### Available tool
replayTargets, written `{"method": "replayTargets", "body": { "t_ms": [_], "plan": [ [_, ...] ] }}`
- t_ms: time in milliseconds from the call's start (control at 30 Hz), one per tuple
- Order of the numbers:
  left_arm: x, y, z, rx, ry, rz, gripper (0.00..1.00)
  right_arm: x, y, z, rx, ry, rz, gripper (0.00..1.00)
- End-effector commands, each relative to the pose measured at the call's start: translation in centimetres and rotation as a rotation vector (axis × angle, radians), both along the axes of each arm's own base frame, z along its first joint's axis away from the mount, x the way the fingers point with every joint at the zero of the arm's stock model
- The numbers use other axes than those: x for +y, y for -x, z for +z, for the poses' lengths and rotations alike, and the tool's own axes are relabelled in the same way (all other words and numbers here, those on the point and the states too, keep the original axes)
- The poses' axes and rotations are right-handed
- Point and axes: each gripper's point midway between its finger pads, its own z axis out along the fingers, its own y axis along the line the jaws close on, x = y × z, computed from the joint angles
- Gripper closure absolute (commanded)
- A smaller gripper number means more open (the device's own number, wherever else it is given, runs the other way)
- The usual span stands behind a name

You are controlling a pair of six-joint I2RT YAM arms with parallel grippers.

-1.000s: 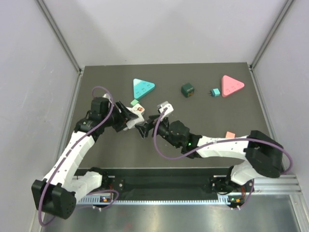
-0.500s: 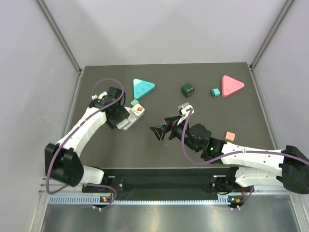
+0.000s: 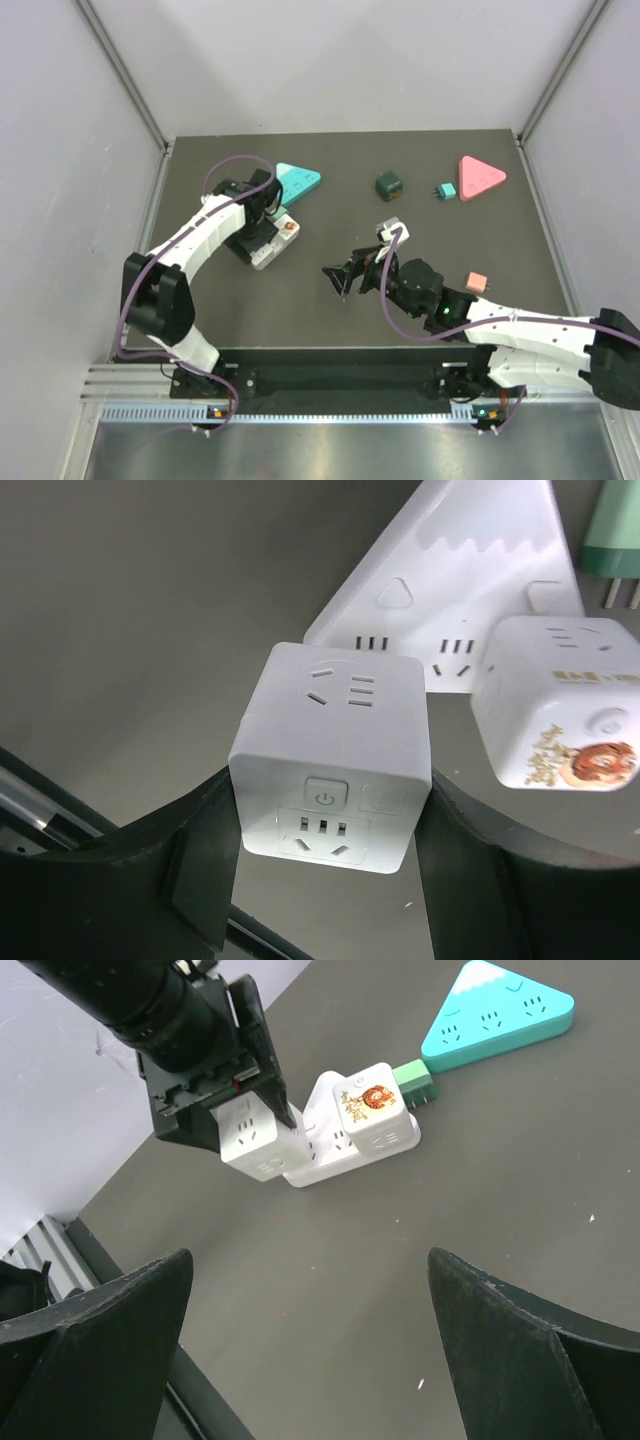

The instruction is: Insert the plug

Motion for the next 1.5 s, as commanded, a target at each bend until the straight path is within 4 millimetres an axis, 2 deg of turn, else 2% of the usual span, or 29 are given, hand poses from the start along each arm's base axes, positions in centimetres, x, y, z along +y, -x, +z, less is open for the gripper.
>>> {"method": "replayTargets", "body": {
  "t_ms": [0, 100, 600, 800, 1000, 1233, 1467],
  "plan": [
    [-0.3, 0.3, 0.2, 0.013, 0.02, 0.059, 1.0, -0.4, -0.3, 1.9, -0.034, -0.041, -0.007, 0.0],
    [-0.9, -0.3, -0.2, -0.021, 0.058, 0.037, 1.0, -0.6, -0.3, 2.0, -0.036, -0.045, -0.015, 0.0],
    [-0.4, -1.4, -0.6, -0.047, 0.011, 0.013, 1.0, -0.7, -0.4, 1.8, -0.037, -0.032, -0.022, 0.0],
    [-0.6, -1.5, -1.9, -0.018, 0.007, 0.017, 1.0, -1.6, -0.4, 1.7, -0.038, -0.038, -0.044, 0.0],
    [0.1, -0.5, -3.2, 0.056, -0.039, 0.039, 1.0, -2.0, -0.4, 1.6, -0.039, -0.035, -0.057, 0.0],
    [1.2, -0.7, -2.5, 0.028, -0.094, 0.052, 1.0, -1.9, -0.7, 1.4, -0.045, -0.019, -0.063, 0.0],
    [1.1, -2.1, -1.5, 0.001, -0.112, 0.024, 1.0, -1.3, -0.9, 1.3, -0.051, -0.006, -0.056, 0.0]
  ]
}}
